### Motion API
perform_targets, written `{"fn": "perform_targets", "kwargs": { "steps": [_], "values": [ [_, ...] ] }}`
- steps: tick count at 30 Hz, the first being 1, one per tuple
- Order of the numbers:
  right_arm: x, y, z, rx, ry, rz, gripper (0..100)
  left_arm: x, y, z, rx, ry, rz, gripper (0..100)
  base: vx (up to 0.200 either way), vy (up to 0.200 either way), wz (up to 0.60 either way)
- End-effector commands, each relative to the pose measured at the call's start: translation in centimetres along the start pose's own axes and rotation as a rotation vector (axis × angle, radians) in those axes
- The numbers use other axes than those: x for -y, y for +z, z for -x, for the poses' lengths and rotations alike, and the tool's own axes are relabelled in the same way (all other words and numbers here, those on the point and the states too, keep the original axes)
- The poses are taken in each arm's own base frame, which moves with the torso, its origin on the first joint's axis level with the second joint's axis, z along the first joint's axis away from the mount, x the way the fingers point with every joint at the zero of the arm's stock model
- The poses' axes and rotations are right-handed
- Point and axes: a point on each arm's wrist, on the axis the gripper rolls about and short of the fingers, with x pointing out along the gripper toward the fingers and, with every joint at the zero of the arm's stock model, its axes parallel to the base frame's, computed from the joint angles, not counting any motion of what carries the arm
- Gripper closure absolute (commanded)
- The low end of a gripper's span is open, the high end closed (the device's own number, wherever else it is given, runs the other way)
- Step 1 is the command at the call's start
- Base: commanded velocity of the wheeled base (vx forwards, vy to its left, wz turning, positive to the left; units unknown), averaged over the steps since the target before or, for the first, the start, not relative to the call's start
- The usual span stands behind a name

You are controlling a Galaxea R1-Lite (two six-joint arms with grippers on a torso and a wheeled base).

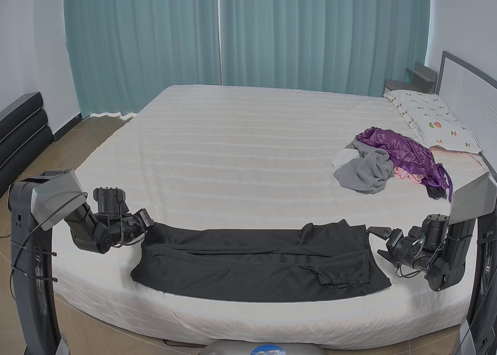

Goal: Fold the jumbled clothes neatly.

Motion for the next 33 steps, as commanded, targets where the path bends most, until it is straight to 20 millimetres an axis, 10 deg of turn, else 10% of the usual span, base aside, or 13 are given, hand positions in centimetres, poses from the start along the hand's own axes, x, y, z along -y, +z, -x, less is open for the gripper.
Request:
{"fn": "perform_targets", "kwargs": {
  "steps": [1,18,19,33],
  "values": [
    [-0.1,0.1,0.0,0.007,0.01,0.005,0,-0.7,0.2,0.2,0.025,0.046,0.011,100,0.0,0.0,0.0],
    [-0.1,0.1,-0.1,0.01,0.009,0.007,0,-0.7,0.6,0.2,0.054,0.059,0.019,100,0.0,0.0,0.0],
    [0.0,0.0,-0.1,0.008,0.009,0.007,0,-0.7,0.6,0.1,0.052,0.056,0.02,0,0.0,0.0,0.0],
    [-0.1,0.1,-0.2,0.013,0.01,0.011,0,-0.3,1.4,0.8,0.062,0.021,0.161,0,0.0,0.0,0.0]
  ]
}}
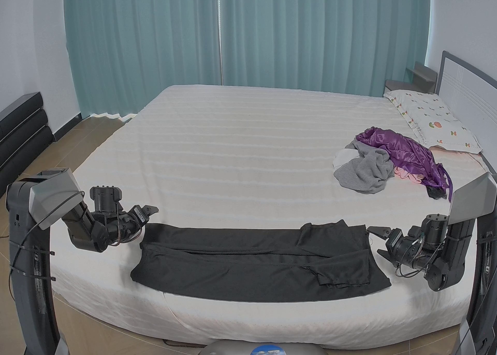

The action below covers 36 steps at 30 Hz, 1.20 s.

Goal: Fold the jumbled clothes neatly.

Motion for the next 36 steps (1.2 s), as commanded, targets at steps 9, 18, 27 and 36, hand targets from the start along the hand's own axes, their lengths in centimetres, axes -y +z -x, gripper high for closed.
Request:
{"fn": "perform_targets", "kwargs": {
  "steps": [9,18,27,36],
  "values": [
    [-3.2,0.3,0.4,0.069,0.031,0.074,0,0.1,2.0,1.4,0.042,-0.028,0.162,0,0.0,0.0,0.0],
    [-7.8,-0.1,-2.2,0.013,0.026,0.163,0,0.0,2.0,1.5,0.039,-0.028,0.166,0,0.0,0.0,0.0],
    [-8.1,-1.5,-6.4,-0.045,0.009,0.233,0,0.0,1.9,1.3,0.04,-0.026,0.161,0,0.0,0.0,0.0],
    [-4.0,-0.9,-7.8,-0.043,-0.062,0.179,0,0.0,1.9,1.2,0.041,-0.025,0.157,0,0.0,0.0,0.0]
  ]
}}
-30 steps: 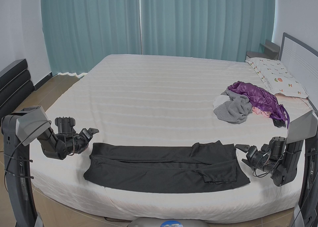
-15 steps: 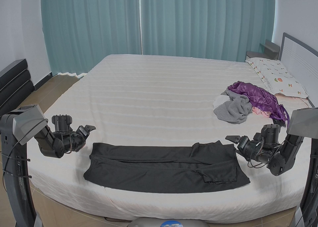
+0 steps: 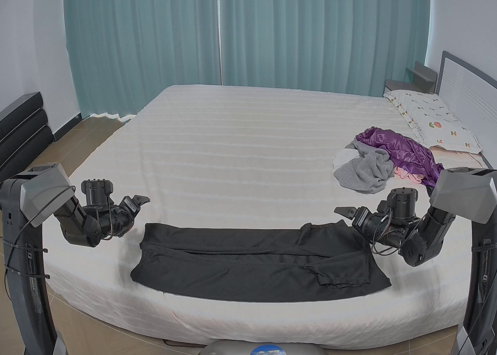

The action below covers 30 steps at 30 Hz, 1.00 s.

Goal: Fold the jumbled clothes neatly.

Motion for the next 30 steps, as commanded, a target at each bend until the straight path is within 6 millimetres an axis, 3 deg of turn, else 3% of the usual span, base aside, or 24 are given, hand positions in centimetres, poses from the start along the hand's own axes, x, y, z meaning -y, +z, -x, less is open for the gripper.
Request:
{"fn": "perform_targets", "kwargs": {
  "steps": [1,20,30],
  "values": [
    [3.1,-1.1,-1.1,-0.025,-0.057,-0.033,0,-0.1,-0.1,-0.1,-0.002,0.002,-0.001,0,0.0,0.0,0.0],
    [2.9,-0.5,-1.6,-0.015,-0.024,-0.035,0,0.0,-0.1,-0.1,0.0,0.002,-0.003,0,0.0,0.0,0.0],
    [3.9,-1.1,-2.2,-0.029,-0.047,0.019,0,-0.1,-0.1,-0.1,-0.001,0.003,-0.004,0,0.0,0.0,0.0]
  ]
}}
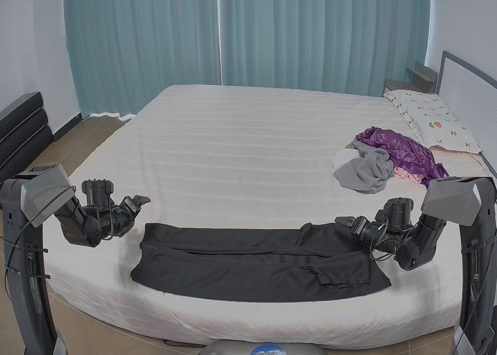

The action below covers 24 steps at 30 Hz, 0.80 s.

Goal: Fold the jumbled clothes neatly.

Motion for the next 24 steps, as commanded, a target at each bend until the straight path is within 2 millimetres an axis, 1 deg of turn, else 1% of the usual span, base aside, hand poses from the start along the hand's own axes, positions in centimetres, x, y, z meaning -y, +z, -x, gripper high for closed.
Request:
{"fn": "perform_targets", "kwargs": {
  "steps": [1,5,6,13,15,20,24],
  "values": [
    [0.7,-0.5,-0.2,-0.016,-0.016,0.033,0,0.0,0.0,0.0,0.0,0.001,0.001,0,0.0,0.0,0.0],
    [1.5,-1.1,-0.4,-0.033,-0.033,0.093,0,0.0,0.0,0.0,0.0,0.001,0.001,0,0.0,0.0,0.0],
    [1.5,-1.1,-0.4,-0.027,-0.028,0.107,100,-0.1,0.0,-0.1,-0.001,0.002,0.001,0,0.0,0.0,0.0],
    [1.7,-1.2,0.3,-0.01,-0.026,0.121,100,0.0,0.0,0.0,0.0,0.001,0.001,0,0.0,0.0,0.0],
    [1.9,-0.7,0.7,0.004,-0.03,0.115,100,-0.1,0.0,-0.1,0.0,0.001,0.001,0,0.0,0.0,0.0],
    [2.1,-0.4,1.4,0.005,-0.04,0.11,100,-0.1,0.0,-0.1,0.0,0.001,0.001,0,0.0,0.0,0.0],
    [2.9,-0.2,1.9,0.005,-0.061,0.095,100,-0.1,0.0,-0.1,0.0,0.001,0.001,0,0.0,0.0,0.0]
  ]
}}
